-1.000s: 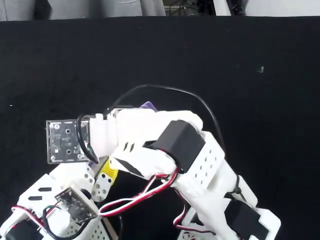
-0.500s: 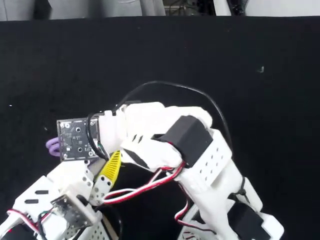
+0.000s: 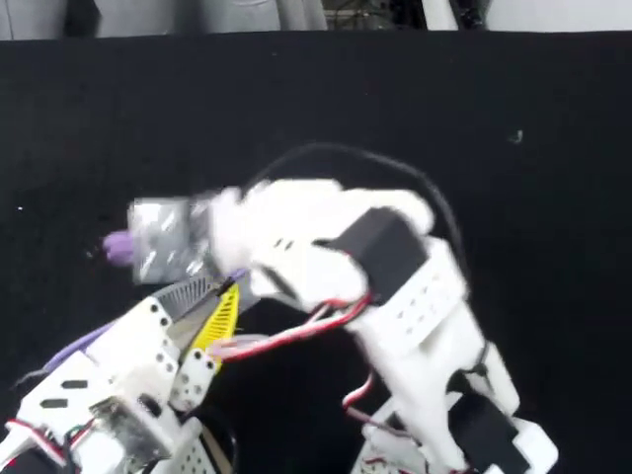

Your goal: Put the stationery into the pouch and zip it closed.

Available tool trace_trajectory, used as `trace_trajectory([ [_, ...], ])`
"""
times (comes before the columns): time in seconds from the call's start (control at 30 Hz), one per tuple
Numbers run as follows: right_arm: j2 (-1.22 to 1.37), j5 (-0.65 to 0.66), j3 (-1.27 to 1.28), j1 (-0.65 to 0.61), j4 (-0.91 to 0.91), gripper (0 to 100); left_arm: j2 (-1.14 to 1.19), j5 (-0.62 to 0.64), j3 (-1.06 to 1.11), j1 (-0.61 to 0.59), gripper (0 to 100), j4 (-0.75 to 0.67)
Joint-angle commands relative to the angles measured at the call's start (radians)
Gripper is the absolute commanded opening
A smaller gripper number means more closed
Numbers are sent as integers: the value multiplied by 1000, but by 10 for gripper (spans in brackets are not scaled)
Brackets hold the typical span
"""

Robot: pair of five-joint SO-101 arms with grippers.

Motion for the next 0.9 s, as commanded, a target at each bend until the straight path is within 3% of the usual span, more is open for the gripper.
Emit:
trace_trajectory([
  [0.0, -13, -107, -166, 123, 29, 11, -18, -3, -111, -1, 28, 12],
  [0.47, -15, -370, -631, 259, 29, 11, -20, 34, -21, -10, 28, 12],
  [0.63, -15, -451, -673, 259, 25, 11, -20, 72, -19, -10, 28, 9],
  [0.87, -5, -450, -664, 255, 26, 11, -18, 74, -12, -10, 30, 11],
])
